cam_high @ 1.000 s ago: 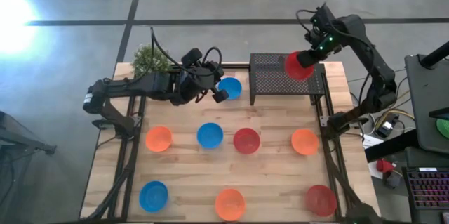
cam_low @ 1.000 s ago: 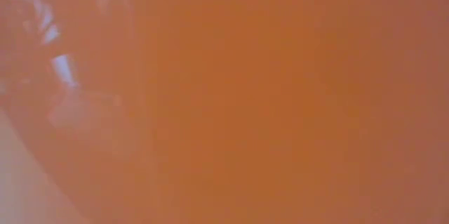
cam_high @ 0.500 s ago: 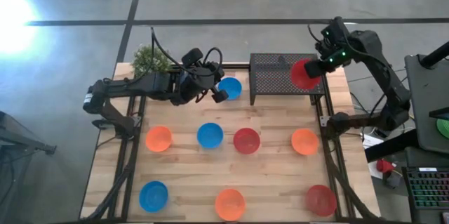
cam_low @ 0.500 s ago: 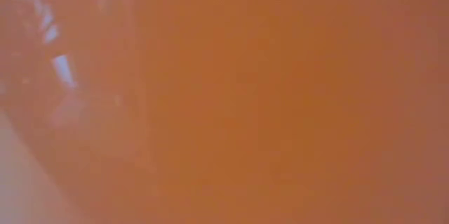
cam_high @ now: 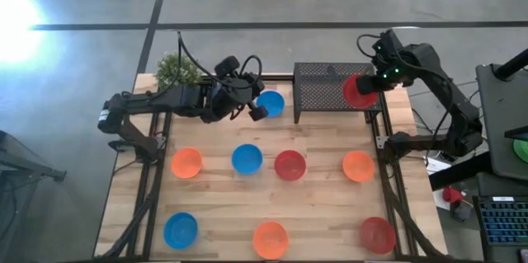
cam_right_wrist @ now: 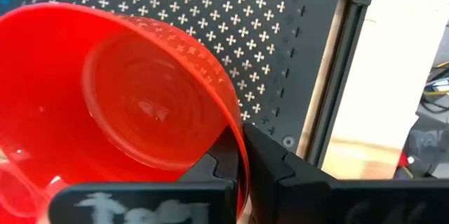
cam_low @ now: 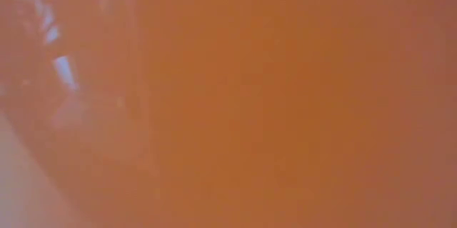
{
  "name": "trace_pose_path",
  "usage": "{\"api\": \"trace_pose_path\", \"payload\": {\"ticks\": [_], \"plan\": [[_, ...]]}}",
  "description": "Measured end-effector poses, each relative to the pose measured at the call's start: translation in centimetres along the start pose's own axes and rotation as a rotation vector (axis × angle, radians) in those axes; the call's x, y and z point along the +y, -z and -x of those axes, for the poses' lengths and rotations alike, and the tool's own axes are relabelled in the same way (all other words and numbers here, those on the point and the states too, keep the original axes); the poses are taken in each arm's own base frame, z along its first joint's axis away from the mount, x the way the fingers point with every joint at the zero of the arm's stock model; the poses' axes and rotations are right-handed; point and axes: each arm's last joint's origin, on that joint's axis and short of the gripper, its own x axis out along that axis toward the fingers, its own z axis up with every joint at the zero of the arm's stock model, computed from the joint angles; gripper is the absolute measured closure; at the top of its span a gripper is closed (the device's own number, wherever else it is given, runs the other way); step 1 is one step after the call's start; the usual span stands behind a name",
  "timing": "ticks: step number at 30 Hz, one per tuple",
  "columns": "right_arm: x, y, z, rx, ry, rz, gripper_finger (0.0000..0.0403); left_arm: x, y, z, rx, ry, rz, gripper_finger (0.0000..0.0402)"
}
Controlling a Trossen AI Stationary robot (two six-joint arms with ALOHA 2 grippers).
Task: Pick & Place Mini bowls
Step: Put the top red bowl on the shelf
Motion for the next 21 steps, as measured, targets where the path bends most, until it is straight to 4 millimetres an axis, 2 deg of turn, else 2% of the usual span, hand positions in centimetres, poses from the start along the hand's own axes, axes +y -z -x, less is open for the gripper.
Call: {"api": "trace_pose_path", "payload": {"ticks": [11,21], "plan": [[-1.8,-0.2,-0.6,-0.013,0.019,-0.134,0.0392,-0.1,0.2,0.0,0.011,0.035,-0.014,0.0401],[-3.2,-1.5,-2.2,-0.06,0.052,-0.275,0.0392,-0.1,0.2,-0.1,0.012,0.033,-0.013,0.0402]]}}
